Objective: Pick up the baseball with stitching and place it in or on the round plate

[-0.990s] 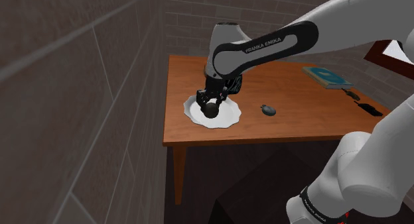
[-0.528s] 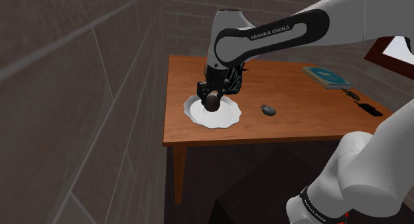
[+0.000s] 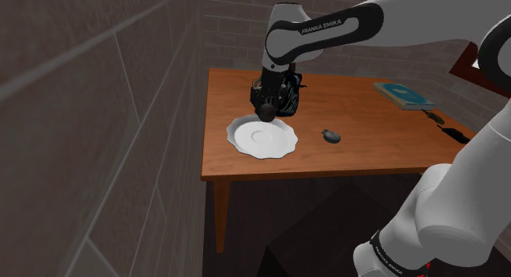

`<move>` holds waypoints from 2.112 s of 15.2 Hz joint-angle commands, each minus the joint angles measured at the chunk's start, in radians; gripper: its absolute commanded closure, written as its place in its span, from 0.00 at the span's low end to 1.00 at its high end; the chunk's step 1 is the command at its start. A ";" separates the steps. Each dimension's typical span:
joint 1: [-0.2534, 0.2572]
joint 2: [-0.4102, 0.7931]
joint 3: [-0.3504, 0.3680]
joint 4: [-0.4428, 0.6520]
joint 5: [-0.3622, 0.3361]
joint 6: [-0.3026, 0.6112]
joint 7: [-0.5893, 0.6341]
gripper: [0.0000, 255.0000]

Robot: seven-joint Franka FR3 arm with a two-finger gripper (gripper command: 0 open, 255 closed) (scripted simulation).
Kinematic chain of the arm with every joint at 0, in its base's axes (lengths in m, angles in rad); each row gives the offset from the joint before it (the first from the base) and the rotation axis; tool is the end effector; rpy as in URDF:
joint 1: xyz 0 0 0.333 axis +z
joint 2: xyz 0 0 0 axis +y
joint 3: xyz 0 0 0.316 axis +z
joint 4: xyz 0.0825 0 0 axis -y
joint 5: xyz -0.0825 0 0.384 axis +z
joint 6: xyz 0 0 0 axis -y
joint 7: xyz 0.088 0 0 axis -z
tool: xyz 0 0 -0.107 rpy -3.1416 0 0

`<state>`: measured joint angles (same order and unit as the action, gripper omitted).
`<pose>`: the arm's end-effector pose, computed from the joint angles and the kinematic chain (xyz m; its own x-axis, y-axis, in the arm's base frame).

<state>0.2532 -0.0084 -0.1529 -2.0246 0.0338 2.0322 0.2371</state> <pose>0.5487 0.0570 0.4531 0.9885 -0.1512 0.0078 -0.1508 -0.9880 -0.0346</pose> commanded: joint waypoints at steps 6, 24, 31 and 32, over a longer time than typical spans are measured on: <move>-0.012 0.043 -0.012 -0.025 0.010 0.067 -0.032 1.00; -0.013 0.095 -0.011 -0.089 0.024 0.182 -0.044 0.00; -0.013 0.063 -0.013 -0.057 0.015 0.119 -0.038 0.00; -0.013 0.049 -0.013 -0.039 0.011 0.087 -0.035 0.00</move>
<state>0.2387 0.0606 -0.1665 -2.0712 0.0501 2.1471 0.1957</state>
